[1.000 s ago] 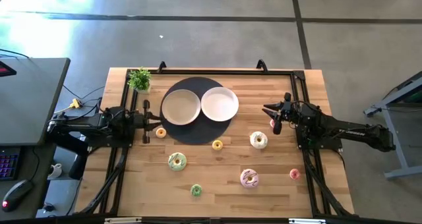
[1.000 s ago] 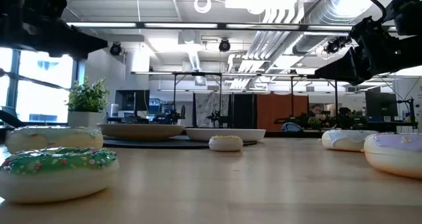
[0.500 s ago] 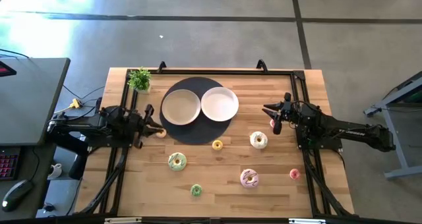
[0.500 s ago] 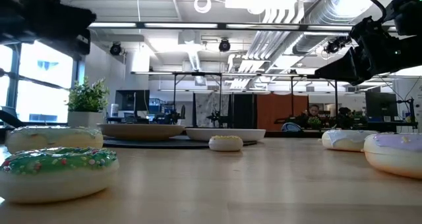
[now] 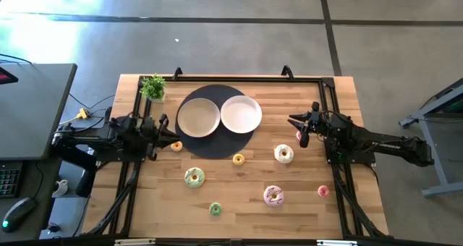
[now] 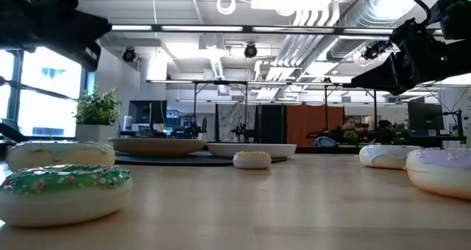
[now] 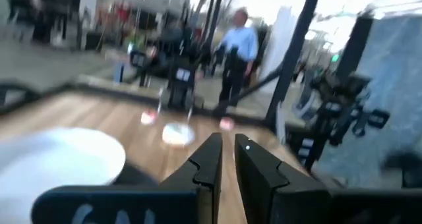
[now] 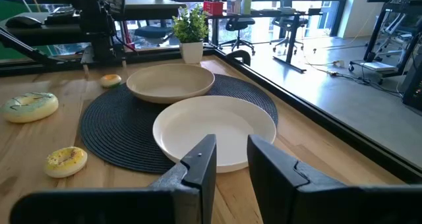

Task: Pick & Place donuts
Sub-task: Put the top small green donut on the gray plate, then put the small yellow donut on the gray plate

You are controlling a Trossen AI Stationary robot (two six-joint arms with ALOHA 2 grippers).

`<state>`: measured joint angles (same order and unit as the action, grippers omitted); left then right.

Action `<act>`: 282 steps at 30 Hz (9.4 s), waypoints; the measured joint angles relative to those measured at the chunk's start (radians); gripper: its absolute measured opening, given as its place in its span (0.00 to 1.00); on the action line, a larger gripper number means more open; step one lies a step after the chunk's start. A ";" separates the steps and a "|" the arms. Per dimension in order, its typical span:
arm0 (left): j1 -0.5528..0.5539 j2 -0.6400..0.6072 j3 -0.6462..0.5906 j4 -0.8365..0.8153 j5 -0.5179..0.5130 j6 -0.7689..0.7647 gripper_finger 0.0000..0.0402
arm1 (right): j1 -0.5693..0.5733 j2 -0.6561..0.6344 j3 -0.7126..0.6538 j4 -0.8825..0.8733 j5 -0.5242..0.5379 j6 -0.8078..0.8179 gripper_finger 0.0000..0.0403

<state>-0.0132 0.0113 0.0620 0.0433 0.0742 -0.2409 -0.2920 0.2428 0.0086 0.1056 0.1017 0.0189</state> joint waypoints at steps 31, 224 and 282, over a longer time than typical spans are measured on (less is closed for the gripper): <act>0.000 0.397 0.352 -0.595 -0.234 -0.097 0.39 | 0.000 -0.002 0.000 0.137 -0.025 0.026 0.21; -0.066 1.918 0.941 0.120 -0.117 -0.100 0.13 | 0.000 0.019 0.000 0.235 0.181 -0.027 0.21; 0.349 1.177 0.382 -0.184 -0.486 -0.211 0.07 | 0.000 0.044 0.000 0.208 0.181 0.079 0.21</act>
<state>0.3359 1.1881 0.4438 -0.1405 -0.4116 -0.4523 -0.2916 0.2871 0.0086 0.3137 0.2825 0.0978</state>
